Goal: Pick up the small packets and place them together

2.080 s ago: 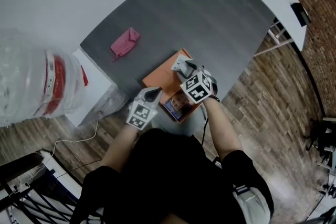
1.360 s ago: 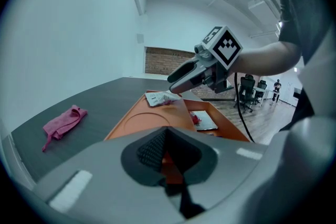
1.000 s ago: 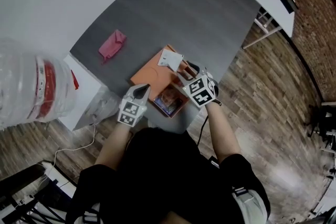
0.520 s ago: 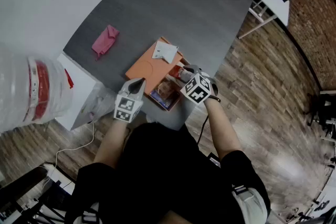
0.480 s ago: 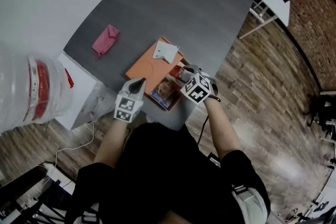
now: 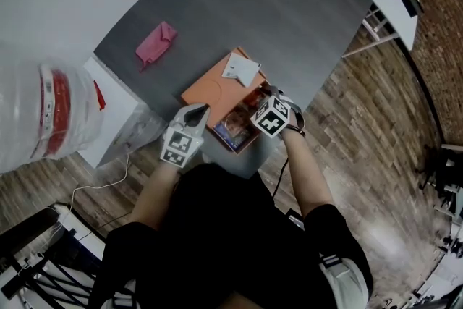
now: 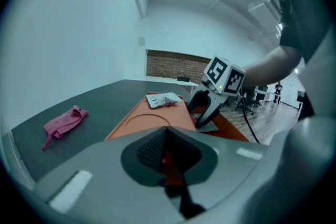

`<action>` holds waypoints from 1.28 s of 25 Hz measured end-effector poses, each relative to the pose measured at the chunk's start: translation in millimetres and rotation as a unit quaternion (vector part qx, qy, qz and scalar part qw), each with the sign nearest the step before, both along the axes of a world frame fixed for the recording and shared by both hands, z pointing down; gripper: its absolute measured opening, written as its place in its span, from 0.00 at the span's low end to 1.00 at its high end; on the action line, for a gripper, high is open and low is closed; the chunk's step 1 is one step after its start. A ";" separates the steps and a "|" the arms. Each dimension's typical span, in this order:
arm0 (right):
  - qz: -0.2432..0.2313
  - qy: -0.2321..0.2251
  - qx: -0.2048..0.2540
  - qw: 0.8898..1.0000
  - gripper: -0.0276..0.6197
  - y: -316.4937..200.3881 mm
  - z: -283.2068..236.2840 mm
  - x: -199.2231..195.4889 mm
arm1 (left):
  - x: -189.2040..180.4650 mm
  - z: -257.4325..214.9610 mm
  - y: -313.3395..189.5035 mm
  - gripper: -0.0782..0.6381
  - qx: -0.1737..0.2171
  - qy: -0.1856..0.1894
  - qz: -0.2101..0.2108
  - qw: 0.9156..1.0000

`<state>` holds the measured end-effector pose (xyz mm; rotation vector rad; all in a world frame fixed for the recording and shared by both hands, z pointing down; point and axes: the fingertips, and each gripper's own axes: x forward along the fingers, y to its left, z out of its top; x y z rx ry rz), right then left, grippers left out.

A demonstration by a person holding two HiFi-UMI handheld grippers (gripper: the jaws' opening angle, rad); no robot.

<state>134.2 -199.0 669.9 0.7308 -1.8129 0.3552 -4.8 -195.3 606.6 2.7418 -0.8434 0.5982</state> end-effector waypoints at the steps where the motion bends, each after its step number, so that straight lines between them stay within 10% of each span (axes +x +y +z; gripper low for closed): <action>1: 0.000 0.000 -0.003 1.000 0.48 -0.1 1.0 0.2 | -0.1 -0.5 0.5 0.11 0.000 -0.001 0.000 1.000; 32: -0.052 -0.013 -0.043 0.998 0.45 45.3 -19.4 -23.9 | -3.1 2.3 -3.0 0.11 0.000 -0.003 -0.008 1.000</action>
